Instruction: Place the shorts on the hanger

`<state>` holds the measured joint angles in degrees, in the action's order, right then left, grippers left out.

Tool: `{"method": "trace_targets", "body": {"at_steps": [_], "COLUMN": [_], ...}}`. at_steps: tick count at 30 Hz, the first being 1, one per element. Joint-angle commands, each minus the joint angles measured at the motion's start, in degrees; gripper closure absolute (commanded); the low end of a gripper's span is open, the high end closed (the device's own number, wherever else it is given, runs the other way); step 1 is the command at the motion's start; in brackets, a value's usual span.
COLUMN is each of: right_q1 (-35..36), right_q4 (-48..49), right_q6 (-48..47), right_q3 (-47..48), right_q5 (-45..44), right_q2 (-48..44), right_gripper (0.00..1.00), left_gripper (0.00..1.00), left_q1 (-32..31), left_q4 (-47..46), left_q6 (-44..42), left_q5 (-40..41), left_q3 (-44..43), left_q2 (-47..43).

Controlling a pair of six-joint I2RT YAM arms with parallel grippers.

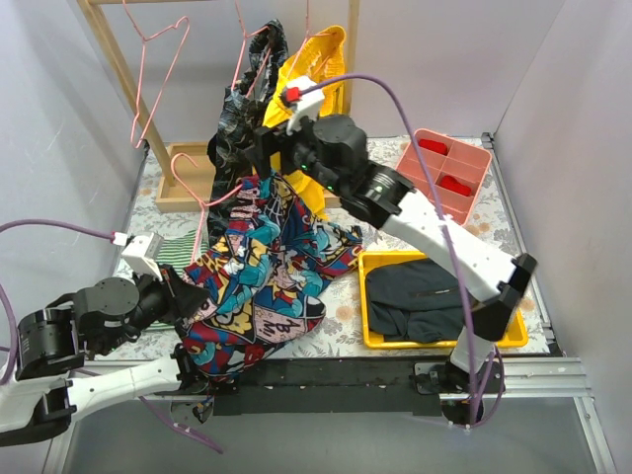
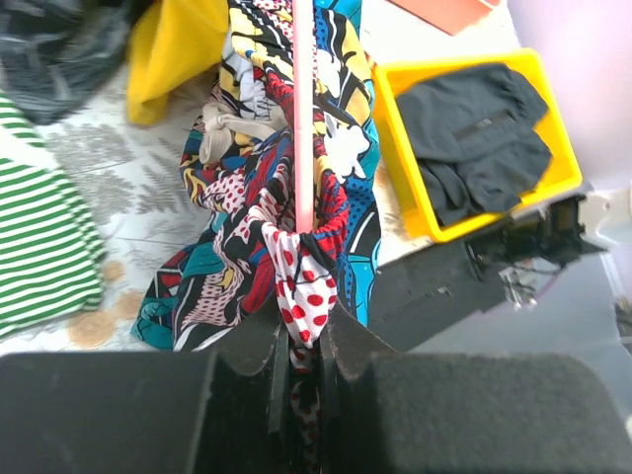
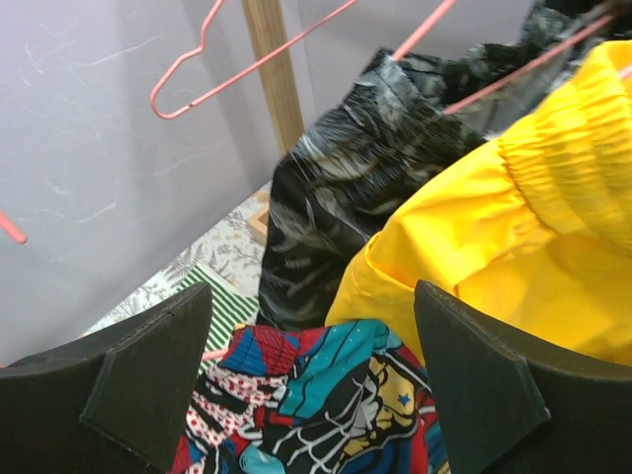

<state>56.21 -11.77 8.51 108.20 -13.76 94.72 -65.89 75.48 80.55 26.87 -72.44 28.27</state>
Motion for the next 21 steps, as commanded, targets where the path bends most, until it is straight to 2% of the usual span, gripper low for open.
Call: {"method": "trace_targets", "body": {"at_steps": [1,5,13,21], "right_q1": [-0.1,0.1,2.9,2.9], "right_q4": [3.2,3.6,5.6,11.2], "right_q6": [1.7,2.4,-1.4,-0.9], "right_q3": [10.9,15.7,21.8,23.6], "right_q5": [2.1,2.6,-1.9,-11.9], "right_q2": [7.9,14.6,21.3,29.6], "right_gripper": [0.12,0.16,0.16,0.24], "left_gripper": [1.00,1.00,1.00,1.00], "left_q1": [2.9,4.4,4.9,5.0], "left_q4": [4.1,4.1,4.1,3.9], "left_q6": [-0.7,-2.2,-4.7,-6.4], "left_q5": [4.0,3.2,-0.9,-3.7], "left_q3": [-3.5,-4.1,-2.2,-1.8], "left_q2": [-0.1,-1.2,-3.2,-4.6]}}
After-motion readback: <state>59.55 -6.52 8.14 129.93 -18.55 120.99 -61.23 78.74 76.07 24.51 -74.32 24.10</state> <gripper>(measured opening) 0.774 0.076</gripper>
